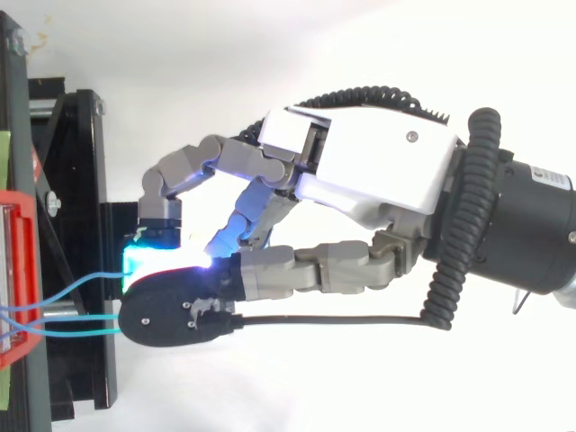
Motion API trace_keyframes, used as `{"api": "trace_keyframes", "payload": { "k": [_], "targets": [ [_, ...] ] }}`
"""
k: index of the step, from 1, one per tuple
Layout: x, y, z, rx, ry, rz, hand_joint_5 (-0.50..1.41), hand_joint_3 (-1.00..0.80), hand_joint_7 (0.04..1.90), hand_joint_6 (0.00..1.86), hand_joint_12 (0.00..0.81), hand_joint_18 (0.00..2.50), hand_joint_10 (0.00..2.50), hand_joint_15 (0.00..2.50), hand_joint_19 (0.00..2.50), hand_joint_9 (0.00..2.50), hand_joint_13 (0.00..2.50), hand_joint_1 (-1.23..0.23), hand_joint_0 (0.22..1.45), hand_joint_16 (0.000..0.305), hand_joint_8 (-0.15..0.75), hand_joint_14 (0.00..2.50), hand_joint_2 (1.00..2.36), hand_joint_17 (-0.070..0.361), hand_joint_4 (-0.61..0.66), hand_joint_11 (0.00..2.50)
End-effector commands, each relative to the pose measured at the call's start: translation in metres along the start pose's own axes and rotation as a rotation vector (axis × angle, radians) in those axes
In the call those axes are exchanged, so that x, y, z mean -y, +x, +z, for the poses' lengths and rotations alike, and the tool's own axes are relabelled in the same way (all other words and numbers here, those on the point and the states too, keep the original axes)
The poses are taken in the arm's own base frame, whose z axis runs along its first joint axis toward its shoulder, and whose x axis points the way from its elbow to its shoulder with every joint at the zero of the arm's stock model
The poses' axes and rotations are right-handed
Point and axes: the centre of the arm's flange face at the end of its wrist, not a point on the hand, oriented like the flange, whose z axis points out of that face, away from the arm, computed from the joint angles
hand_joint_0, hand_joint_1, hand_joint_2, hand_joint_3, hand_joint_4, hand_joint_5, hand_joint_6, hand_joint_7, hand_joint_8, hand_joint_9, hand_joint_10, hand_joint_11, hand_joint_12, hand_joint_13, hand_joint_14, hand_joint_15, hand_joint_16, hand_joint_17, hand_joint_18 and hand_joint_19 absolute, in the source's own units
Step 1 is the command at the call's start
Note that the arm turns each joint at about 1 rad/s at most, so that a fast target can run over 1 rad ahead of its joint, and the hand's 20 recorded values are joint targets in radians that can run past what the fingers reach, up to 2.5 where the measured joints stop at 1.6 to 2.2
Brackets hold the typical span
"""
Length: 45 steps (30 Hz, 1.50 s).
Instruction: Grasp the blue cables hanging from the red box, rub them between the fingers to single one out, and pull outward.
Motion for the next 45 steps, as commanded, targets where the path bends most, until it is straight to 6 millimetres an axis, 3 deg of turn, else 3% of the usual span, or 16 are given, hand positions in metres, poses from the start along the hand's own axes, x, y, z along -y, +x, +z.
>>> {"api": "trace_keyframes", "payload": {
  "k": [1, 9, 15, 22, 26, 37, 45],
  "targets": [
    [-0.001, 0.0, 0.0, 0.0, -0.001, 0.001, -0.12, -0.03, 1.18, 0.92, 0.317, 0.82, 0.03, 0.83, 0.75, 1.17, 0.99, -0.84, 0.63, 0.042, 0.22, 0.03, 1.03, 0.094, -0.06, 0.85],
    [0.0, 0.001, 0.0, -0.002, 0.0, -0.01, -0.11, -0.02, 1.19, 0.92, 0.324, 0.83, 0.03, 0.8, 0.73, 1.17, 0.98, -0.84, 0.62, 0.042, 0.232, 0.03, 1.03, 0.095, -0.04, 0.81],
    [0.002, -0.002, 0.0, 0.003, 0.006, -0.05, -0.1, -0.01, 1.2, 0.91, 0.327, 0.8, 0.02, 0.63, 0.64, 0.97, 0.89, -0.84, 0.61, 0.043, 0.234, 0.02, 1.02, 0.097, -0.05, 0.53],
    [0.046, -0.003, -0.002, 0.002, 0.026, -0.114, -0.1, -0.01, 1.2, 0.9, 0.328, 0.66, 0.01, 0.41, 0.48, 0.68, 0.73, -0.86, 0.61, 0.041, 0.217, 0.02, 1.02, 0.092, -0.07, 0.19],
    [0.052, -0.001, 0.002, 0.005, -0.015, -0.121, -0.09, -0.02, 1.2, 0.89, 0.326, 0.55, 0.0, 0.3, 0.32, 0.56, 0.62, -0.87, 0.6, 0.044, 0.216, 0.01, 1.02, 0.1, -0.09, 0.06],
    [0.055, -0.002, 0.001, 0.006, -0.004, -0.179, -0.09, -0.01, 1.22, 0.88, 0.32, 0.45, 0.0, 0.28, 0.25, 0.52, 0.56, -0.88, 0.6, 0.046, 0.211, 0.01, 1.01, 0.103, -0.1, 0.03],
    [0.084, -0.002, -0.004, 0.0, 0.012, -0.188, -0.09, -0.02, 1.23, 0.88, 0.314, 0.44, 0.0, 0.32, 0.27, 0.53, 0.57, -0.88, 0.6, 0.044, 0.215, 0.01, 1.01, 0.1, -0.09, 0.05]
  ]
}}
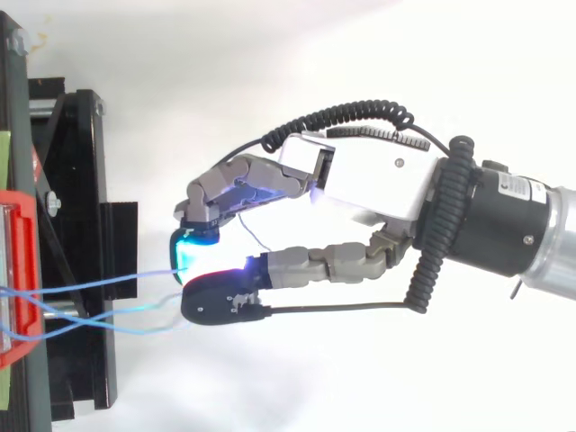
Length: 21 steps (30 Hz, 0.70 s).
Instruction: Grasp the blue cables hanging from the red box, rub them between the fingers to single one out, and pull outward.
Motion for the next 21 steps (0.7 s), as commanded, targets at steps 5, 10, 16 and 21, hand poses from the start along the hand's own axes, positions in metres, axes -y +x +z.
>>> {"api": "trace_keyframes", "payload": {
  "k": [5, 10, 16, 21],
  "targets": [
    [0.0121, 0.0028, 0.0016, 0.005, -0.031, 0.017, -0.09, -0.02, 1.23, 0.88, 0.311, 0.44, 0.0, 0.34, 0.29, 0.56, 0.58, -0.88, 0.6, 0.044, 0.222, 0.01, 1.01, 0.099, -0.08, 0.08],
    [0.0116, 0.0045, 0.0019, 0.002, -0.038, 0.021, -0.1, -0.02, 1.23, 0.88, 0.311, 0.46, 0.0, 0.36, 0.31, 0.58, 0.61, -0.88, 0.6, 0.043, 0.23, 0.01, 1.02, 0.097, -0.06, 0.11],
    [0.0108, 0.0042, 0.0022, 0.005, -0.04, 0.022, -0.1, -0.03, 1.23, 0.88, 0.312, 0.48, 0.0, 0.38, 0.34, 0.6, 0.62, -0.88, 0.61, 0.043, 0.234, 0.02, 1.02, 0.096, -0.04, 0.13],
    [0.0098, 0.0036, 0.0019, 0.009, -0.041, 0.023, -0.1, -0.04, 1.21, 0.89, 0.313, 0.49, 0.0, 0.4, 0.34, 0.61, 0.63, -0.87, 0.61, 0.042, 0.236, 0.02, 1.02, 0.095, -0.02, 0.16]
  ]
}}
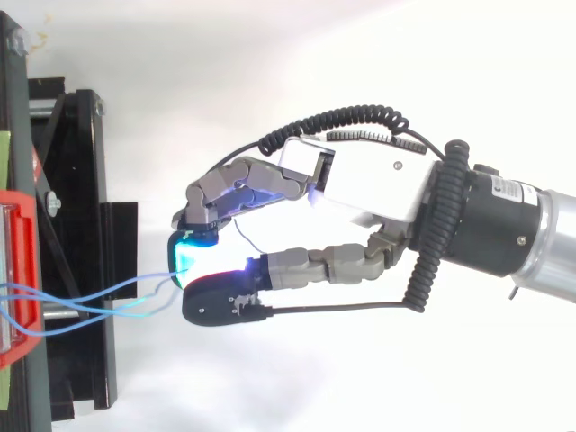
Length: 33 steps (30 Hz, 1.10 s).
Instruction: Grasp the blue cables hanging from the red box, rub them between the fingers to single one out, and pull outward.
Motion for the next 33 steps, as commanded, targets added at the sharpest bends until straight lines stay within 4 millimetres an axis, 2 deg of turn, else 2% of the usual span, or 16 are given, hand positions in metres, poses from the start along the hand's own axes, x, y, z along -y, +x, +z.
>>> {"api": "trace_keyframes", "payload": {
  "k": [1, 33],
  "targets": [
    [0.0001, -0.0001, 0.0001, 0.001, 0.0, 0.0, -0.1, -0.04, 1.21, 0.89, 0.312, 0.49, 0.01, 0.39, 0.34, 0.61, 0.63, -0.87, 0.61, 0.042, 0.236, 0.02, 1.02, 0.095, -0.03, 0.16],
    [0.0009, -0.0003, -0.0002, 0.003, 0.002, -0.001, -0.1, -0.05, 1.2, 0.89, 0.308, 0.56, 0.01, 0.47, 0.42, 0.78, 0.69, -0.86, 0.6, 0.042, 0.242, 0.02, 1.02, 0.093, -0.01, 0.31]
  ]
}}
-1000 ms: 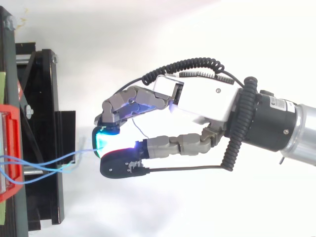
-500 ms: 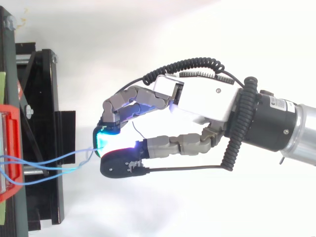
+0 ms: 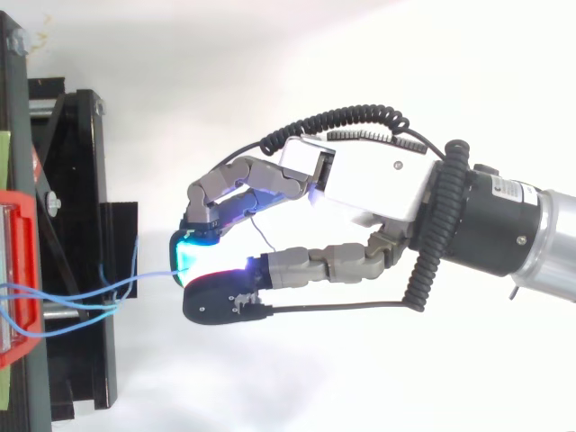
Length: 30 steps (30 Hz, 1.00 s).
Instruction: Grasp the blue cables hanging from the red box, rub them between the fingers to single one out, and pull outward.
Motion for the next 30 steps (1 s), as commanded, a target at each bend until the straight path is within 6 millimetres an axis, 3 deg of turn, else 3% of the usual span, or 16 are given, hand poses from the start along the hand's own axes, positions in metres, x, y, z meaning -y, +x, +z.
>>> {"api": "trace_keyframes", "payload": {
  "k": [1, 30],
  "targets": [
    [0.0001, 0.0001, 0.0, 0.0, 0.0, 0.0, -0.1, -0.05, 1.2, 0.89, 0.307, 0.56, 0.01, 0.46, 0.42, 0.79, 0.69, -0.86, 0.6, 0.041, 0.241, 0.02, 1.02, 0.093, -0.01, 0.3],
    [0.0001, -0.0001, 0.0, 0.001, 0.0, 0.0, -0.1, -0.04, 1.19, 0.89, 0.31, 0.61, 0.01, 0.49, 0.44, 0.82, 0.73, -0.86, 0.6, 0.042, 0.237, 0.02, 1.02, 0.094, -0.02, 0.35]
  ]
}}
